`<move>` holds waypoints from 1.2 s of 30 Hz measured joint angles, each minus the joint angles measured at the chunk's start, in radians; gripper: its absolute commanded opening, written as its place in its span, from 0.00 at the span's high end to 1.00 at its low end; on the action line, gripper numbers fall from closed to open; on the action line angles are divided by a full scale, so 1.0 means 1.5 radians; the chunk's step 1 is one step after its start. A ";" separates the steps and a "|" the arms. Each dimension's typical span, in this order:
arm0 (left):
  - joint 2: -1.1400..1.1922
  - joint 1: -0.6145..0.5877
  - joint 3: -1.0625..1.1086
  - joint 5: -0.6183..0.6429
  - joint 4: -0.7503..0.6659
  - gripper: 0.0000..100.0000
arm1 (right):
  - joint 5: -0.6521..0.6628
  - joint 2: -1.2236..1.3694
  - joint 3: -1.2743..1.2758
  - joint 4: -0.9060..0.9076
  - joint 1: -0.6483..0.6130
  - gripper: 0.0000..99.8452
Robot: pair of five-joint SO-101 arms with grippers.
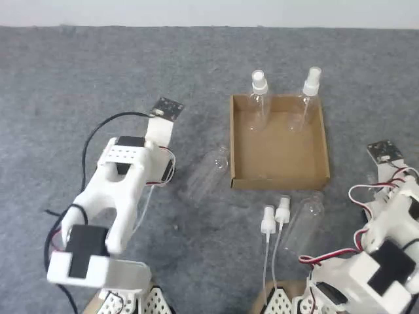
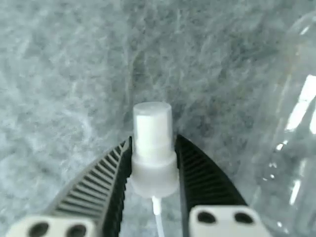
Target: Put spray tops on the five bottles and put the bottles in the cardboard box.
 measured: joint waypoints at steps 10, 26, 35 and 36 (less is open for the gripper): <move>0.023 0.000 -0.071 0.000 0.004 0.81 | 0.000 -0.003 0.004 0.000 0.000 0.86; 0.025 0.002 -0.032 0.000 -0.038 0.85 | 0.000 -0.003 0.004 0.000 0.000 0.86; 0.025 0.003 -0.011 -0.015 -0.047 0.98 | 0.000 -0.003 0.004 0.000 0.000 0.86; 0.025 0.003 -0.011 -0.015 -0.047 0.99 | 0.000 -0.003 0.004 0.000 0.000 0.86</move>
